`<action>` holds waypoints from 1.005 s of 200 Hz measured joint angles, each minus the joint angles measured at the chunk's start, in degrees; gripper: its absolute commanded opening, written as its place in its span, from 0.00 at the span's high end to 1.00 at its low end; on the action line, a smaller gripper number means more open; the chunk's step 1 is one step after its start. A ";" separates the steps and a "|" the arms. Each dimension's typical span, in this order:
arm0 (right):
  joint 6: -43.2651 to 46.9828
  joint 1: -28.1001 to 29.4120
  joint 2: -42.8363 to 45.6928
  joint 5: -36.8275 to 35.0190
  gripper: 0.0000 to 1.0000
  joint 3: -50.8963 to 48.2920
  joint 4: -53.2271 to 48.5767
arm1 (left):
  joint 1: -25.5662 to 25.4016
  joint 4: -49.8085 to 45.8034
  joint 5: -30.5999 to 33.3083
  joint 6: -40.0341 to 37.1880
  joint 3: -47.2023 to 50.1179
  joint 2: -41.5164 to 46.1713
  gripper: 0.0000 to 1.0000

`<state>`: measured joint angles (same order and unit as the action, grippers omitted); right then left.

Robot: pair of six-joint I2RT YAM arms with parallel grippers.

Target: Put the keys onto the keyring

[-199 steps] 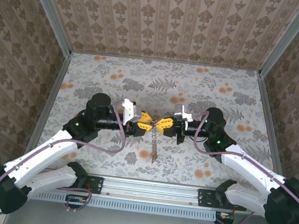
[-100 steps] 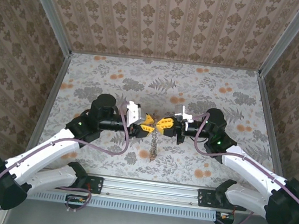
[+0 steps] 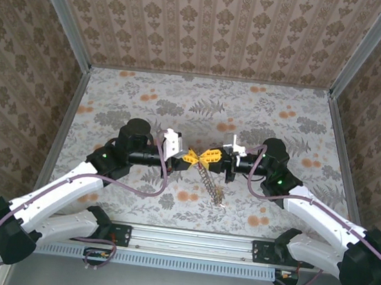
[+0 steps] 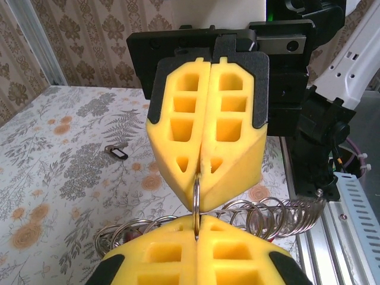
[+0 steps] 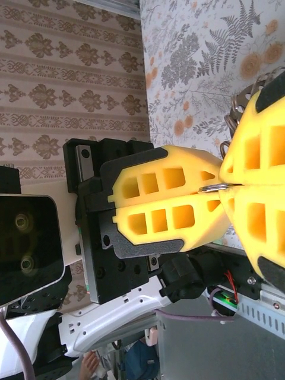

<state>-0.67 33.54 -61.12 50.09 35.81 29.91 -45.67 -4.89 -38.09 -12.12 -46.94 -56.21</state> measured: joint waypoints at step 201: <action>5.46 2.97 7.34 -12.92 0.62 -1.20 -19.93 | -4.04 -15.63 10.47 -10.47 -5.18 -3.96 1.00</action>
<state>4.80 36.51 -53.78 37.17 34.61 9.98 -49.71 -20.51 -27.62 -22.59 -52.12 -60.16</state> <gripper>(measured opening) 0.385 0.060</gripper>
